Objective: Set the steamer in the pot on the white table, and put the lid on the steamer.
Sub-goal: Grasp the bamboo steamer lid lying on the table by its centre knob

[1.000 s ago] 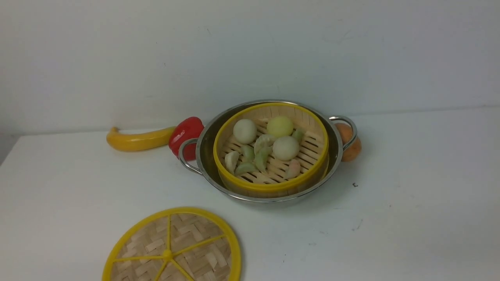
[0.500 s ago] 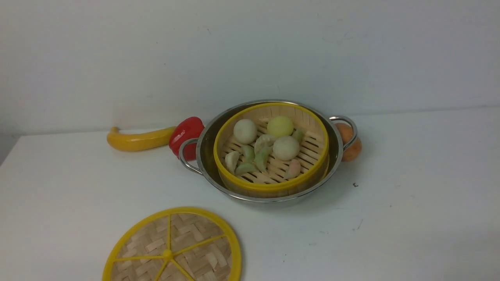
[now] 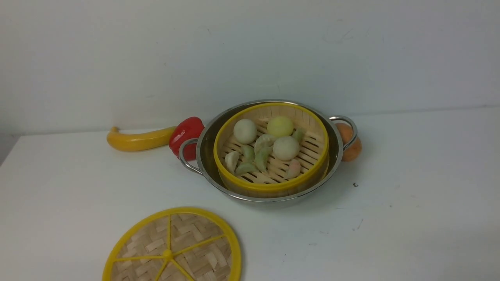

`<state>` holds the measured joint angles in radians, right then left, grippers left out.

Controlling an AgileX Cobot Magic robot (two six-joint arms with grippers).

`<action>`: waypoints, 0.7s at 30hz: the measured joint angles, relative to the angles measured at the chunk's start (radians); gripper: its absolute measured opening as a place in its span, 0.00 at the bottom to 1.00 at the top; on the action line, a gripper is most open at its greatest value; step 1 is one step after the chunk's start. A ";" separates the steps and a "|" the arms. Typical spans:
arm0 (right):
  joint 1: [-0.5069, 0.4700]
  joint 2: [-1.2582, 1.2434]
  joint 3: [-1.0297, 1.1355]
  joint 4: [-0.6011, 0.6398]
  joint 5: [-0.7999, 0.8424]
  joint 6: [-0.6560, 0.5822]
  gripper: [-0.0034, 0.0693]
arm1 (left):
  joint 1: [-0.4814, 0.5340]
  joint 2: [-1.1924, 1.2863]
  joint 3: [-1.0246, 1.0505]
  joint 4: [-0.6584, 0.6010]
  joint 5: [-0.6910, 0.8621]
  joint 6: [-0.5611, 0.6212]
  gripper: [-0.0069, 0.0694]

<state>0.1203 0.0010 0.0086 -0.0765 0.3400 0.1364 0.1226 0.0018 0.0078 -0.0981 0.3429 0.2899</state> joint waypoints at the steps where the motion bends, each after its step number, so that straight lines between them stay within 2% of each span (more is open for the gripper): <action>1: 0.000 0.000 0.000 0.000 0.000 0.000 0.38 | 0.000 0.000 0.000 0.000 0.000 0.000 0.41; 16: 0.000 0.000 0.000 0.000 -0.002 0.000 0.38 | 0.000 0.000 0.000 0.000 -0.001 0.005 0.41; 21: 0.000 0.000 0.000 0.001 -0.002 0.000 0.38 | 0.000 0.000 0.000 -0.006 -0.088 0.007 0.41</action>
<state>0.1203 0.0010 0.0086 -0.0756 0.3380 0.1364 0.1226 0.0018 0.0078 -0.1037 0.2550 0.2966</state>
